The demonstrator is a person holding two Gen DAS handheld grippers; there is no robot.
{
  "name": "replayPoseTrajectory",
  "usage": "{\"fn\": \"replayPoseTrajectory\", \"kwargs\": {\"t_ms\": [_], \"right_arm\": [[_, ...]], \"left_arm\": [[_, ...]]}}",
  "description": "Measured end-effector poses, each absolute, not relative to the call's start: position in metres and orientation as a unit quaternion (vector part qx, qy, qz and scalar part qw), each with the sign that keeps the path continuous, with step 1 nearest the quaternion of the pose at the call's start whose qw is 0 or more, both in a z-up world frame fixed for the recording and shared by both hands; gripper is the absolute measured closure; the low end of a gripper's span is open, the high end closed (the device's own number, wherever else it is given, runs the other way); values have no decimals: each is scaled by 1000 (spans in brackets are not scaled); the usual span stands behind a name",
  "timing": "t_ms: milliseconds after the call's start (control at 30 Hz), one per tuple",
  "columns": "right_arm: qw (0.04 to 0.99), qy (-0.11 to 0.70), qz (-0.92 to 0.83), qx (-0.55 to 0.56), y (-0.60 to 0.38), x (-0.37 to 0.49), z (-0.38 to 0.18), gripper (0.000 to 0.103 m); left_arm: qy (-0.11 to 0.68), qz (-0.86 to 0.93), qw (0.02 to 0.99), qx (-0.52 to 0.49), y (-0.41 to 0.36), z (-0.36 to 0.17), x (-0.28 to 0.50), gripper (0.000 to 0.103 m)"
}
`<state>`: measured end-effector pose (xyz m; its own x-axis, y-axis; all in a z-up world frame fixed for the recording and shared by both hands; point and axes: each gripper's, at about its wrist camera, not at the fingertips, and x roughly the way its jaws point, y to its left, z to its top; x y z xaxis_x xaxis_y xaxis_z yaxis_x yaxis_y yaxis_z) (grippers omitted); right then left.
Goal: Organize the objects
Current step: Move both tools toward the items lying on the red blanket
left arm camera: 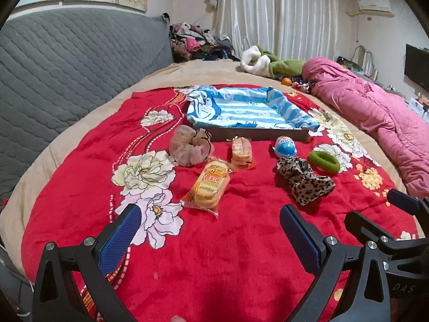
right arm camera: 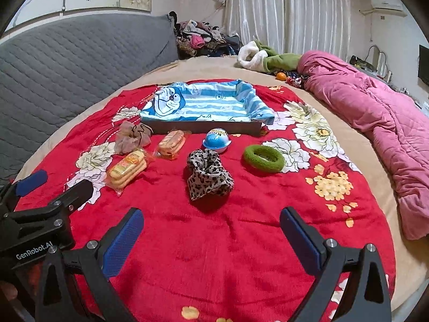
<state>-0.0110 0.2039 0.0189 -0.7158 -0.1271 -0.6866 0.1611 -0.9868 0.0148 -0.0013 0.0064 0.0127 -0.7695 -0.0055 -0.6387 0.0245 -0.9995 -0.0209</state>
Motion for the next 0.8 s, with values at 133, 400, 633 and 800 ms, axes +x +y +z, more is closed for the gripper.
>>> {"fn": "replayPoseTrajectory", "kwargs": {"t_ms": [133, 400, 633, 800], "right_arm": [[77, 22, -923, 376, 204, -25, 12, 1], [73, 28, -918, 388, 201, -50, 0, 1], [63, 29, -912, 404, 199, -75, -14, 1], [57, 30, -909, 413, 198, -86, -22, 1]], "left_arm": [[12, -937, 8, 348, 6, 4, -15, 0], [9, -932, 13, 361, -2, -8, -45, 0], [3, -927, 13, 375, -7, -19, -75, 0], [1, -924, 12, 381, -8, -26, -88, 0]]}}
